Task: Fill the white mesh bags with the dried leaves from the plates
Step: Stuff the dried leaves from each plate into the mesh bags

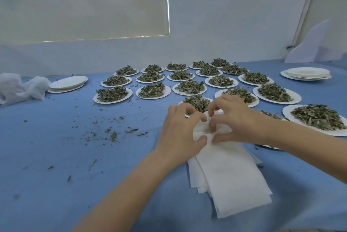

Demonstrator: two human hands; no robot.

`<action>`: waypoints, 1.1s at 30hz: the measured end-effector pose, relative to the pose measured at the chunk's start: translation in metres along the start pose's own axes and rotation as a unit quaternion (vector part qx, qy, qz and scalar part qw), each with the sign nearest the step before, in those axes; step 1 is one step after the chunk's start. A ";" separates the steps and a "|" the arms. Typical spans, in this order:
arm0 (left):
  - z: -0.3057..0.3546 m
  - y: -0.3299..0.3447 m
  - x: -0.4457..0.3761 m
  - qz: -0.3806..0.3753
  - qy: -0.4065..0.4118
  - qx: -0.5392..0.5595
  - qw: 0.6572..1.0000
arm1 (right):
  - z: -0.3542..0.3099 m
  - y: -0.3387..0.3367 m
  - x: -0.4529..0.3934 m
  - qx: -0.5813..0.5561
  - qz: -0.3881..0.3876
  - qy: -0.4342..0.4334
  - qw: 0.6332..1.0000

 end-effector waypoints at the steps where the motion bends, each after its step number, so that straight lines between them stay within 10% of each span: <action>1: 0.000 -0.001 -0.001 0.013 0.002 0.008 1.000 | 0.001 -0.002 -0.003 -0.013 0.031 -0.014 0.999; 7: -0.002 -0.029 -0.017 0.092 -0.158 0.213 0.960 | 0.000 -0.033 -0.038 -0.234 0.131 0.051 0.962; 16: -0.051 -0.082 -0.043 0.104 -0.266 0.334 0.898 | -0.014 -0.034 -0.117 -0.249 0.146 0.087 0.954; 33: -0.159 -0.127 -0.067 0.147 -0.238 0.142 0.950 | -0.045 0.000 -0.239 -0.305 0.083 0.067 0.946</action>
Point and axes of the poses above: each hand's wrist, its own x-axis away from the middle knuckle, its own y-axis out of the palm, z = x × y, the point moved 1 cm from there along -x, towards the middle knuckle, and after that the axes turned 5 degrees about z, right-handed, at the moved point
